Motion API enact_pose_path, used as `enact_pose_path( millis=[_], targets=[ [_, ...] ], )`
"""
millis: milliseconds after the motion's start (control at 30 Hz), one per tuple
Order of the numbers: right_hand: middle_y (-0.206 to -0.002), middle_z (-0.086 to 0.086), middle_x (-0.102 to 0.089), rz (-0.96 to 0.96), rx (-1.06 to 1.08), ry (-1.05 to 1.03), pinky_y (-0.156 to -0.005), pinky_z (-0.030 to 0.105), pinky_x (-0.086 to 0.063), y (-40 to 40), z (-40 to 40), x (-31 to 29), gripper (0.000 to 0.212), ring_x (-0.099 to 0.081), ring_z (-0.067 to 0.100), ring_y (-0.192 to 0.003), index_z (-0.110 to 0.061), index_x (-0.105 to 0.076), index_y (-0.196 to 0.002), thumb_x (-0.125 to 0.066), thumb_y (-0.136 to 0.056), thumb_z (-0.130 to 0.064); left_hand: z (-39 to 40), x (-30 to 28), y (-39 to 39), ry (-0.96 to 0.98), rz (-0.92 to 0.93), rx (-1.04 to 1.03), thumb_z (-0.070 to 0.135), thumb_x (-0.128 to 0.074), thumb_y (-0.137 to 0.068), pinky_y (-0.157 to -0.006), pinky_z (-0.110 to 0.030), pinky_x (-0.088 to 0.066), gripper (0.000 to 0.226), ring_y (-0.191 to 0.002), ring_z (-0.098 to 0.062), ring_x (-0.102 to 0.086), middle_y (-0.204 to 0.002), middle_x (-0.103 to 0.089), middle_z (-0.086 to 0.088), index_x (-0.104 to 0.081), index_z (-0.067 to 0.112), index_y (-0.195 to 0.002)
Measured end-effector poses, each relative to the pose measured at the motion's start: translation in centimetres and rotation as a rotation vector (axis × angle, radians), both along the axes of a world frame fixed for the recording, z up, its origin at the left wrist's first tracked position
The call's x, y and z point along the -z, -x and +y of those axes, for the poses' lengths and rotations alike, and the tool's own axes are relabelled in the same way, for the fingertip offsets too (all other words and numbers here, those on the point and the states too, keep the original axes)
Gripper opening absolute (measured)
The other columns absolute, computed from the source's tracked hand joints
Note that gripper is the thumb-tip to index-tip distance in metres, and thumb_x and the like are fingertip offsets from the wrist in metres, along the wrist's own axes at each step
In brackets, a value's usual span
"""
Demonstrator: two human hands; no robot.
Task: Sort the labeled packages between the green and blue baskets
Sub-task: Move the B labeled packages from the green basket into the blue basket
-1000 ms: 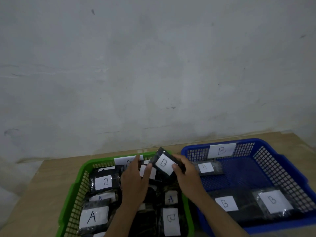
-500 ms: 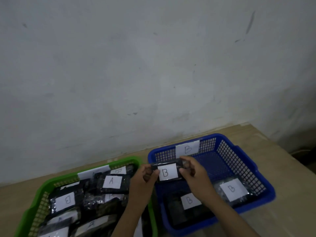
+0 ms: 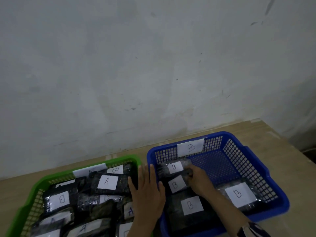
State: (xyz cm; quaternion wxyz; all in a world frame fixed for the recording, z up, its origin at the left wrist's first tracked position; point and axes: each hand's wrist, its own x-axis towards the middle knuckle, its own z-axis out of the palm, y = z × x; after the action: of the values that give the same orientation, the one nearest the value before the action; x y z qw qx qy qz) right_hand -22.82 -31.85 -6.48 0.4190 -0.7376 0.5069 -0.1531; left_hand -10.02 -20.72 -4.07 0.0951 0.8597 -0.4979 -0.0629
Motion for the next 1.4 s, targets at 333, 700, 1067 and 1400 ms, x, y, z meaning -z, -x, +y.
enact_pose_path(
  millis=[333, 700, 1067, 1400],
  targets=[
    [-0.132, 0.004, -0.046, 0.578, -0.098, 0.212, -0.100, 0.037, -0.029, -2.0, 1.6, 2.0, 0.032, -0.038, 0.022, -0.121, -0.019, -0.060, -0.109, -0.041, -0.092, -0.038, 0.1, 1.0, -0.4, -0.016, 0.070, -0.028, 0.046, -0.009, -0.084, -0.110, -0.048, 0.015, 0.066, -0.143, -0.020, 0.009, -0.156, 0.005, 0.001, 0.003, 0.022, -0.145],
    [-0.139, -0.003, -0.038, 0.224, -0.001, 0.328, -0.106, 0.038, -0.018, -1.4, 5.5, -1.4, 0.028, -0.025, 0.015, -0.134, -0.029, -0.053, -0.116, -0.044, -0.092, -0.040, 1.2, -1.8, -1.7, 0.022, 0.271, 0.069, 0.053, -0.019, -0.093, -0.115, -0.037, 0.012, 0.063, -0.143, -0.015, 0.012, -0.157, 0.007, 0.002, 0.003, 0.026, -0.145],
    [-0.127, 0.000, -0.047, 0.027, -0.238, 0.375, -0.103, 0.035, -0.026, -10.0, 10.8, -3.9, 0.035, -0.035, 0.016, -0.126, -0.021, -0.051, -0.121, -0.046, -0.092, -0.039, 9.6, -3.3, -10.0, 0.368, 0.129, -0.236, 0.031, -0.048, -0.090, -0.108, -0.041, -0.032, 0.041, -0.125, -0.021, -0.046, -0.132, -0.054, -0.003, -0.047, 0.018, -0.129],
    [-0.152, 0.002, -0.026, 0.422, -0.297, 0.205, -0.113, 0.047, -0.009, -15.4, 9.9, -2.8, 0.075, -0.003, 0.028, -0.143, -0.024, -0.012, -0.144, -0.046, -0.085, -0.055, 10.6, -1.0, -16.2, 0.060, 0.347, -0.207, 0.041, -0.043, -0.091, -0.108, -0.046, -0.032, 0.062, -0.134, -0.026, -0.032, -0.148, -0.033, -0.007, -0.017, 0.018, -0.143]
  ],
)
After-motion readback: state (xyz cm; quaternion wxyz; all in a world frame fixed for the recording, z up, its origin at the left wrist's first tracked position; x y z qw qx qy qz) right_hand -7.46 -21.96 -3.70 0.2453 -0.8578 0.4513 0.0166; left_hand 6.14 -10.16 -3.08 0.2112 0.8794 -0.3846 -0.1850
